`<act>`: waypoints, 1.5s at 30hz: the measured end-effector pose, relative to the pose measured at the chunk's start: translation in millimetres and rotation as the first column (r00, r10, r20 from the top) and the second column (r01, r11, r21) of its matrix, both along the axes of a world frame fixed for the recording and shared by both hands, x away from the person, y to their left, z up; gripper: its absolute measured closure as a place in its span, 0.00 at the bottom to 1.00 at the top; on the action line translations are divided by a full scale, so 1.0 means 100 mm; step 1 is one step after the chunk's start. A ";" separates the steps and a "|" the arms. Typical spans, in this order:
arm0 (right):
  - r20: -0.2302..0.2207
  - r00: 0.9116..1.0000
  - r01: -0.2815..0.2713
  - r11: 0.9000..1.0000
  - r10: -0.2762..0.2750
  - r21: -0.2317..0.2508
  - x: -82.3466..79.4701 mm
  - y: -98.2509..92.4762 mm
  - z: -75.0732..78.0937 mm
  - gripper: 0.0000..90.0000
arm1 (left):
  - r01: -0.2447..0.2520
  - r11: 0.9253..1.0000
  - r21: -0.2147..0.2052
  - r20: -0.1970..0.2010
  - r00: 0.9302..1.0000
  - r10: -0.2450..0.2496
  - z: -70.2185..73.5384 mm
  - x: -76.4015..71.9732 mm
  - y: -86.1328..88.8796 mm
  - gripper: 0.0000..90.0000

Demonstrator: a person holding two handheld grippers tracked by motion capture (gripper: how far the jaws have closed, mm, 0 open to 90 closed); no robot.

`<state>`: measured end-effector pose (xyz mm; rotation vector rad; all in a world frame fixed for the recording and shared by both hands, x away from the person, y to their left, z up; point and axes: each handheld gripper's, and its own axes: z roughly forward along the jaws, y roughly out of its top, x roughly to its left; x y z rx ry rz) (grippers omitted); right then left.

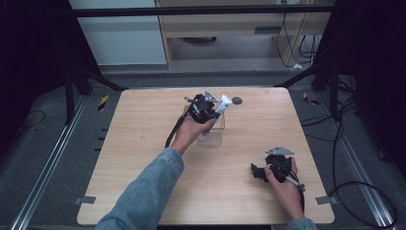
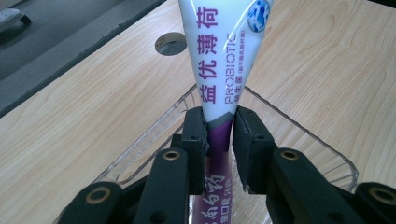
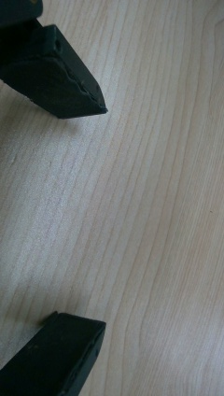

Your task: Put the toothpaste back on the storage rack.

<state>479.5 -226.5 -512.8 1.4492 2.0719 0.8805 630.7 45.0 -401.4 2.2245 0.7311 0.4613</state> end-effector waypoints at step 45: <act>-0.002 1.000 0.002 1.000 -0.002 0.002 0.00 0.00 0.00 0.00 | 0.001 1.000 0.005 0.063 0.998 -0.001 0.11 -0.09 0.05 0.60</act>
